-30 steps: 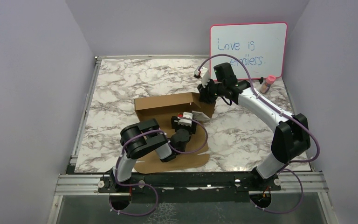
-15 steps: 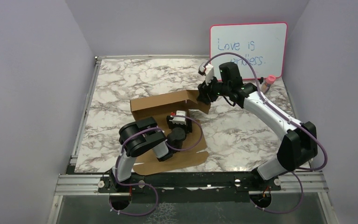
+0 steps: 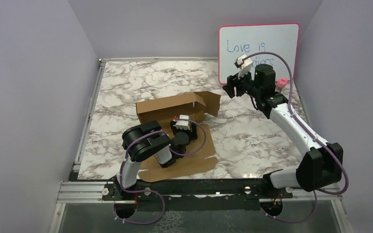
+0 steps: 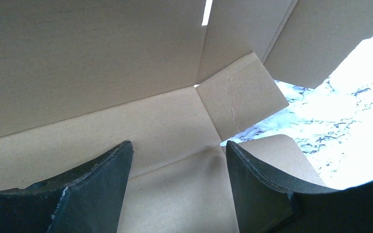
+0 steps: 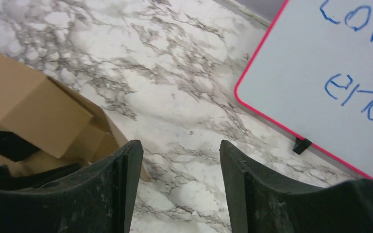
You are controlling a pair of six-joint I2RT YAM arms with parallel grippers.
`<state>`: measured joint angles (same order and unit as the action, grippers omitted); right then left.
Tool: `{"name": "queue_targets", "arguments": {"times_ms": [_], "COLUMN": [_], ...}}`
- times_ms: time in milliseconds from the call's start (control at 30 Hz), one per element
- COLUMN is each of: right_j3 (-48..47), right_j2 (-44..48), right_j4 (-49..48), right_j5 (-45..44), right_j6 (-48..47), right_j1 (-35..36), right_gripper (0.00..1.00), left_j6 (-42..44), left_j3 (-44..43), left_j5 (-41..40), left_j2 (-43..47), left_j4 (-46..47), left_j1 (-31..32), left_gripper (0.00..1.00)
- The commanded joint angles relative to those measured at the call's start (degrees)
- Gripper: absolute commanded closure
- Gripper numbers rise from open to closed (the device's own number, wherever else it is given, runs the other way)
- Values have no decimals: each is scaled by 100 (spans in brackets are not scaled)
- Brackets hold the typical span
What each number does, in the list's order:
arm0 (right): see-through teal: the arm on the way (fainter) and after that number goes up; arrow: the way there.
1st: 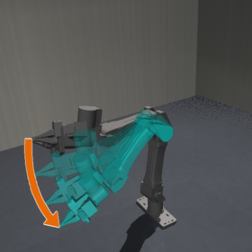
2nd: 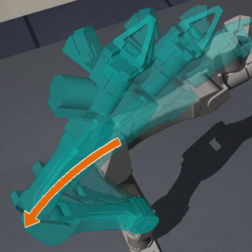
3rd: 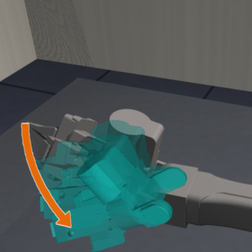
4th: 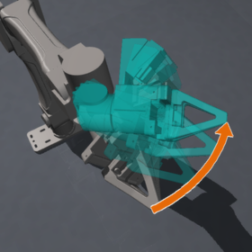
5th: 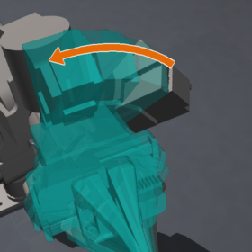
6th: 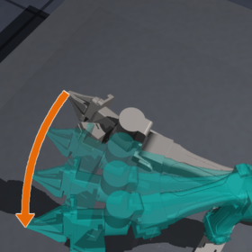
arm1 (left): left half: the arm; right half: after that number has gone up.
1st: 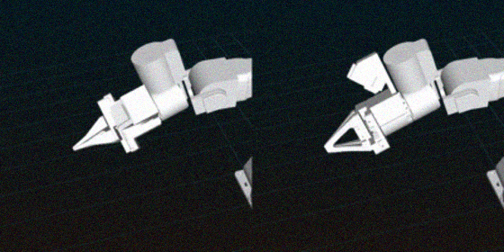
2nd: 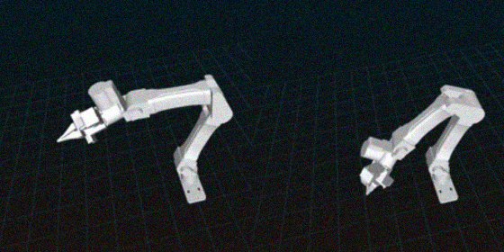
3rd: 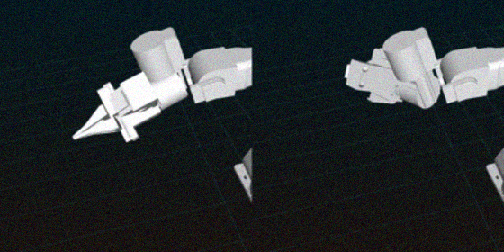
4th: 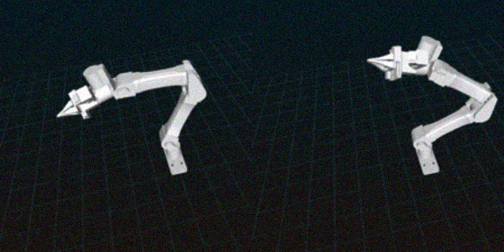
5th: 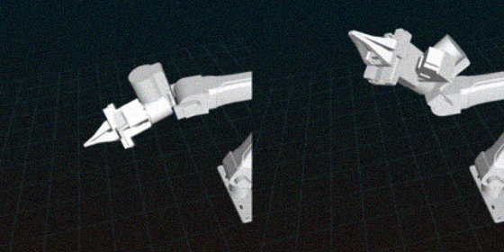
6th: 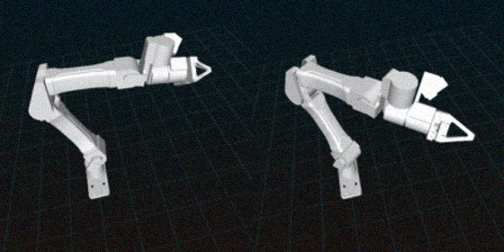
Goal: Fold the paper box
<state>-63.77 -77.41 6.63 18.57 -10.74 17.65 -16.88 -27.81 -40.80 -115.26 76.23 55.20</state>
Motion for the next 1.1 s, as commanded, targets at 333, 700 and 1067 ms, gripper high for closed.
{"name": "queue_targets", "arguments": {"times_ms": [333, 700, 1067], "right_j3": [232, 464, 1005], "right_j2": [-1609, -1933, -1819], "right_j4": [-1415, -1385, -1917], "right_j5": [670, 2226, 2608], "right_j6": [-443, -24, 513], "right_j1": [-199, -186, -95], "right_gripper": [34, 38, 39], "left_j6": [430, 757, 1125], "left_j3": [320, 171, 148], "left_j5": [1048, 1036, 1137], "left_j2": [388, 290, 93], "left_j4": [530, 538, 761], "left_j1": [-61, -62, -23], "left_gripper": [14, 7, 6]}}
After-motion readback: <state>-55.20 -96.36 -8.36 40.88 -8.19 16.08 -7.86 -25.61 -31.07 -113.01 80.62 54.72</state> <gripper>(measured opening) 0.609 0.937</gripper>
